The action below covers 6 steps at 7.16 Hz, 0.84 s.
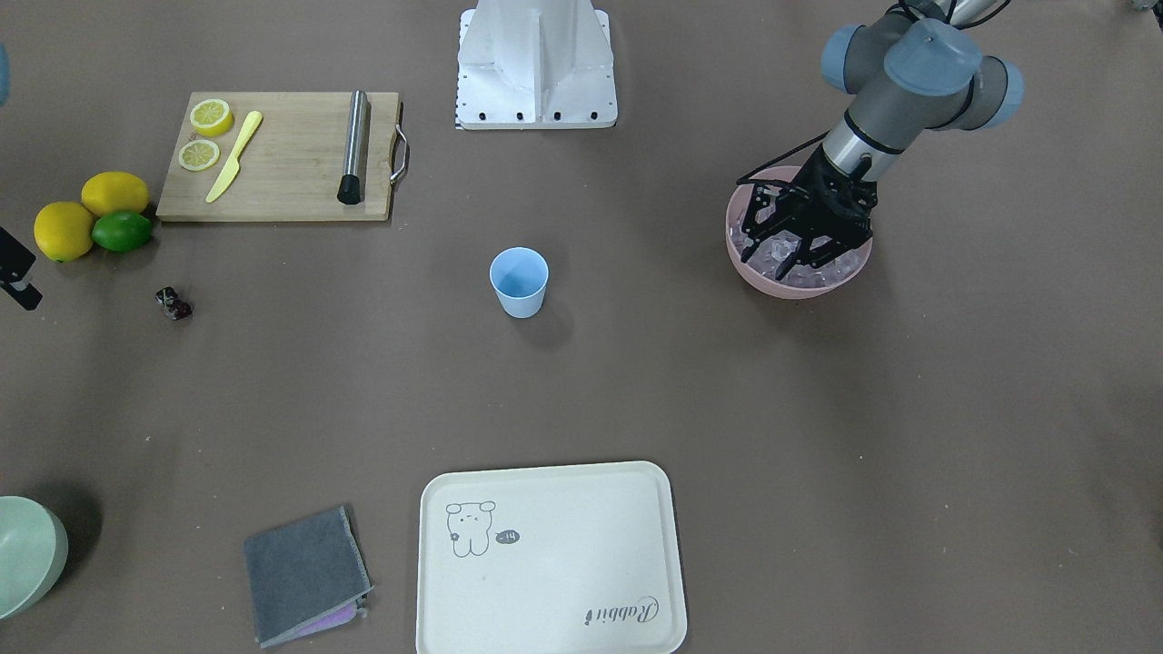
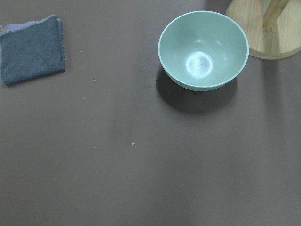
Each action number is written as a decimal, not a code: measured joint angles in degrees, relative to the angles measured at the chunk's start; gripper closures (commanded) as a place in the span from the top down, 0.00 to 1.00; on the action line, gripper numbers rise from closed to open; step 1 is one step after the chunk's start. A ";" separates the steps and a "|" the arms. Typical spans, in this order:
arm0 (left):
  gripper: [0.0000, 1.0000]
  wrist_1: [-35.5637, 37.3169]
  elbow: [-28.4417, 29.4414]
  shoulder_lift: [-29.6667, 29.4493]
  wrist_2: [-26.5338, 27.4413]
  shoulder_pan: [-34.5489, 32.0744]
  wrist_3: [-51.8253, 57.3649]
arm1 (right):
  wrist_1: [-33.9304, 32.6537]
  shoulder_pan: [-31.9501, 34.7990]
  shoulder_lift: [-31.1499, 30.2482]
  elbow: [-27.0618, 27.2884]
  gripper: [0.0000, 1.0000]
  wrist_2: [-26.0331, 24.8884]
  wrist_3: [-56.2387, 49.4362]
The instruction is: Put ice and cherries in cup
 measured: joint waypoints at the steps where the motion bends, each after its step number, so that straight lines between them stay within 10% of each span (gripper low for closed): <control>1: 0.57 -0.02 0.01 0.18 -0.02 0.00 0.14 | 0.01 0.00 -0.01 0.00 1.00 0.04 0.00; 6: 0.57 -0.26 -0.36 0.40 -0.09 0.07 0.48 | 0.09 0.00 0.00 0.00 1.00 0.06 0.00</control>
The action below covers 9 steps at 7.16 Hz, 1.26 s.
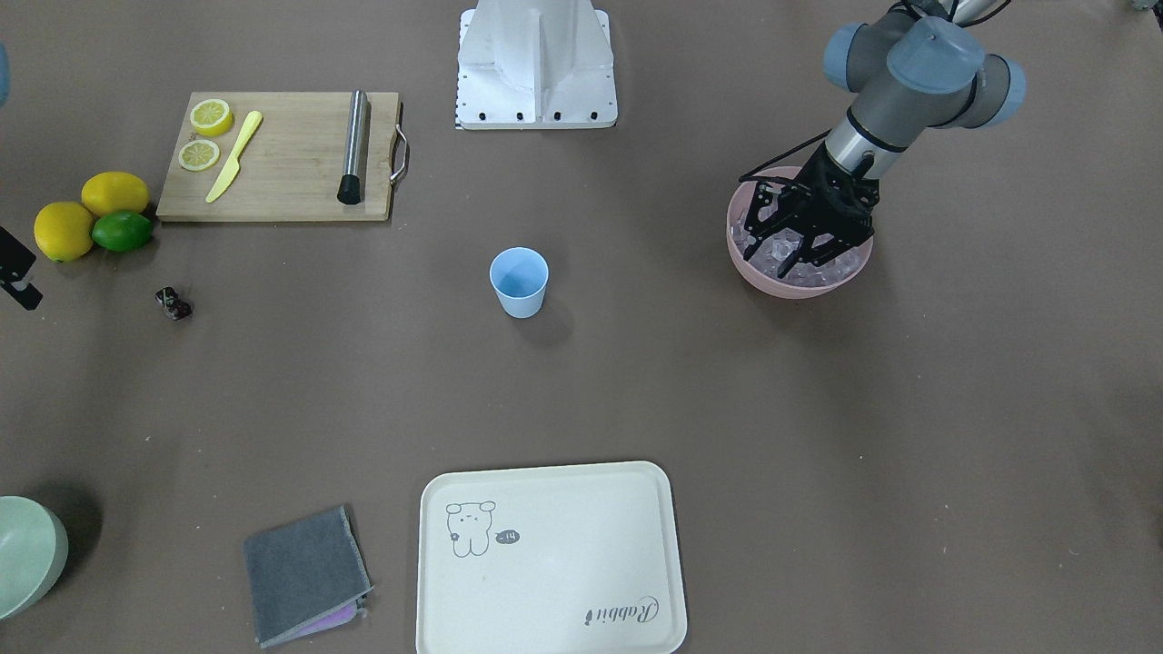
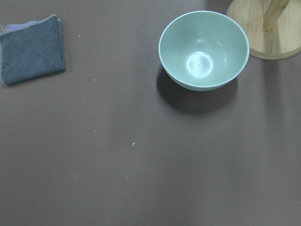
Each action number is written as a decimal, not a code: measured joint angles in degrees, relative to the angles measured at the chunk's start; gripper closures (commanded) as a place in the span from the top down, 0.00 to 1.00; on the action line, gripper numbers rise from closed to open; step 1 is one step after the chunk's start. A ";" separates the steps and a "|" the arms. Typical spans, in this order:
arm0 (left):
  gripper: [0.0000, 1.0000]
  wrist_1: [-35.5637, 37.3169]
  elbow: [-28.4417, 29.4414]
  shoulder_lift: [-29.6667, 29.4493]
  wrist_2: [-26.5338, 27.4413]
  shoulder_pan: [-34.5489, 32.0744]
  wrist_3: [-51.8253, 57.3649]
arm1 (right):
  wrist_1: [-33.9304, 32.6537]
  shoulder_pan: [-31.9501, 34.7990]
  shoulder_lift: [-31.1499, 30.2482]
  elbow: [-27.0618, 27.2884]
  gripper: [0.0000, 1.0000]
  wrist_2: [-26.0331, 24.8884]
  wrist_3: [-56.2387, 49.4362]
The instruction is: Put ice and cherries in cup
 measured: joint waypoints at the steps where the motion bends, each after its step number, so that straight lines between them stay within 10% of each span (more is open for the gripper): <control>1: 0.57 -0.11 0.00 0.33 0.00 0.00 0.82 | 0.00 0.00 0.00 0.00 1.00 0.01 0.00; 7: 0.55 -1.91 0.02 1.61 0.06 0.28 4.20 | -0.02 0.00 0.00 0.00 1.00 -0.08 0.00; 9: 0.36 -1.91 0.10 1.36 0.09 0.49 4.01 | -0.07 -0.06 0.04 -0.05 1.00 -0.08 -0.04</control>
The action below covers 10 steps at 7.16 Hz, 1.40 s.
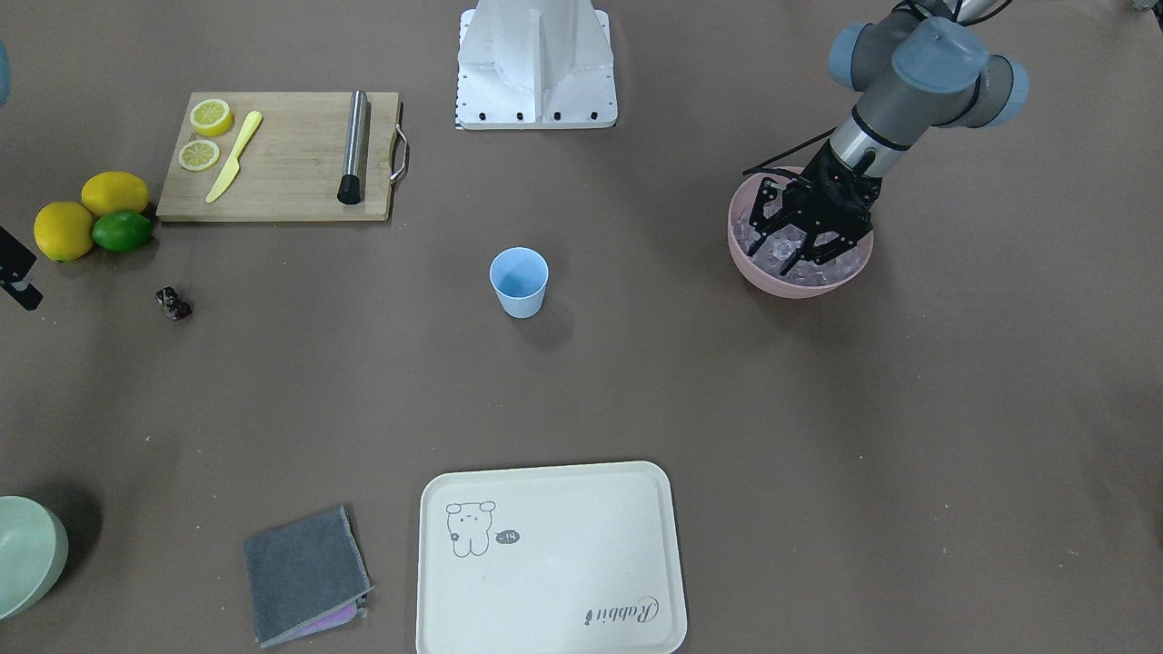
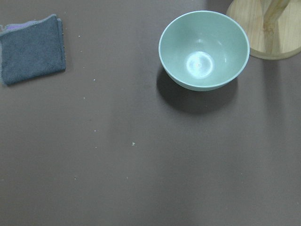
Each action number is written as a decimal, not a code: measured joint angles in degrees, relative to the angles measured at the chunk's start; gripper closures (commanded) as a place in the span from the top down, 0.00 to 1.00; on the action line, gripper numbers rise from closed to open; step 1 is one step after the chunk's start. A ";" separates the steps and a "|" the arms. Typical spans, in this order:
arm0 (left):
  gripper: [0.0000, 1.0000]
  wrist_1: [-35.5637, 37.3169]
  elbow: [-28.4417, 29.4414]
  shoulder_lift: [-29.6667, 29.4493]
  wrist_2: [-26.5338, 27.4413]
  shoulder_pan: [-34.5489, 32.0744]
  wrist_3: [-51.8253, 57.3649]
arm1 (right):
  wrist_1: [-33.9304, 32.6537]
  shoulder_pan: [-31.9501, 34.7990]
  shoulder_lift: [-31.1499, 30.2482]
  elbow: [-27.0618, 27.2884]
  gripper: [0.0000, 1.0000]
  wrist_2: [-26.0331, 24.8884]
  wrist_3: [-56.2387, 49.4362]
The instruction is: Put ice and cherries in cup
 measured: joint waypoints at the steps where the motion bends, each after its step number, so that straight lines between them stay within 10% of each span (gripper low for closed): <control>1: 0.21 -0.01 -0.03 -0.03 -0.01 0.05 -0.17 | -0.01 -0.01 -0.01 -0.03 1.00 0.00 0.02; 3: 0.00 -0.08 -0.24 -0.10 -0.07 0.07 -0.52 | -0.01 -0.09 -0.04 -0.04 1.00 0.00 0.04; 10: 0.00 0.02 -4.62 -3.72 -3.14 -0.95 -11.76 | 0.07 -0.12 -0.04 0.16 1.00 -0.06 0.04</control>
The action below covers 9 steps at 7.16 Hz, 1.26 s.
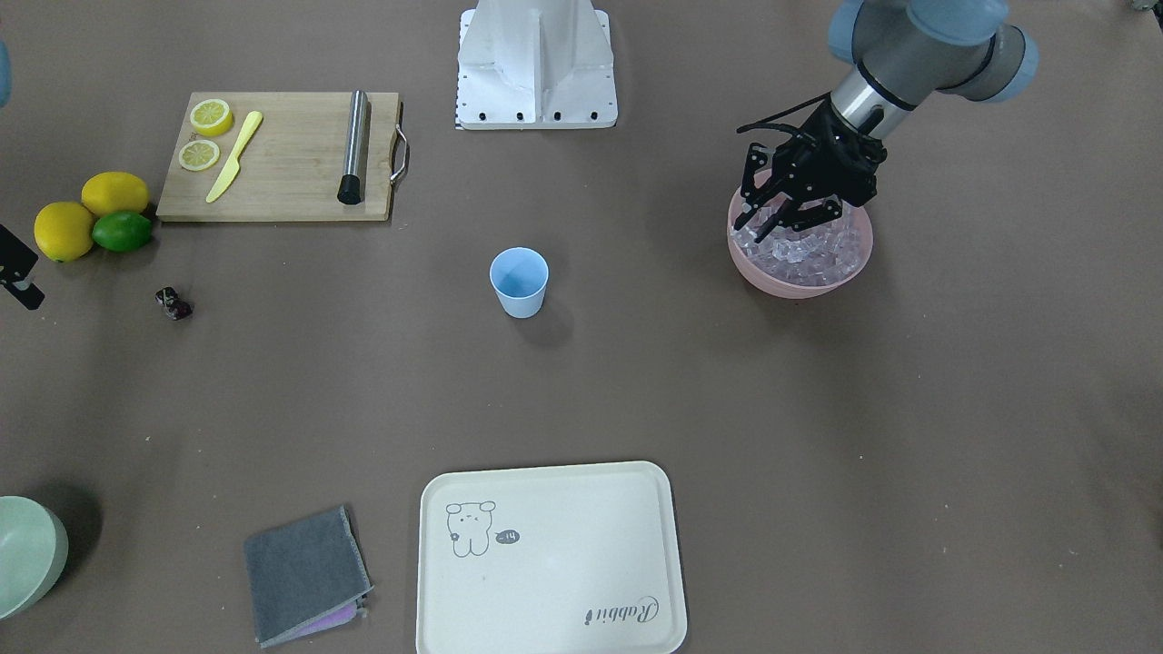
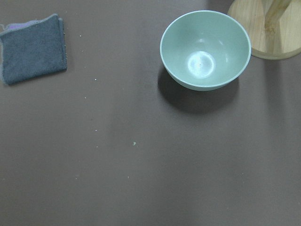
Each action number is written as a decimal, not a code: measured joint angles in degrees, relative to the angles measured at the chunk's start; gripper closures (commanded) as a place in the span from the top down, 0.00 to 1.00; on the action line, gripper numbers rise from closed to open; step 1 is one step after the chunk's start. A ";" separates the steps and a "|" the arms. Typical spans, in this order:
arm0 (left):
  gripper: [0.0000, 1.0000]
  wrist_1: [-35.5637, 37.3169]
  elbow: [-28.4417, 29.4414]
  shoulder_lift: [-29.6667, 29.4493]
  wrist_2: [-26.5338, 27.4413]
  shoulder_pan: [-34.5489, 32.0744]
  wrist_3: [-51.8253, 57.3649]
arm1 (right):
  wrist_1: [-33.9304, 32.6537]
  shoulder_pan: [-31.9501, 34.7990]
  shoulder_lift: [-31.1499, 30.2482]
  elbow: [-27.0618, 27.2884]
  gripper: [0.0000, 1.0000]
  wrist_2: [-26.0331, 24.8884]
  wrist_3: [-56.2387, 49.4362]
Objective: Put ice and cherries in cup
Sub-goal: 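Carry the ice cube to the light blue cup and release it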
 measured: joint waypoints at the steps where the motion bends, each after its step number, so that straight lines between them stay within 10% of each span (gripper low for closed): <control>1: 0.00 0.10 2.35 -5.25 1.50 1.55 -6.27 | 0.00 0.00 0.00 0.03 1.00 -0.02 0.00; 6: 0.00 0.65 15.76 -25.64 20.20 13.77 -20.64 | 0.03 0.01 0.14 0.06 1.00 -0.09 -0.09; 8: 0.96 0.60 16.96 -27.15 22.54 14.50 -21.20 | 0.04 0.00 0.26 0.06 1.00 -0.04 -0.09; 9: 0.97 0.36 16.99 -27.07 22.70 14.60 -21.13 | 0.02 0.00 0.30 0.03 1.00 -0.03 -0.09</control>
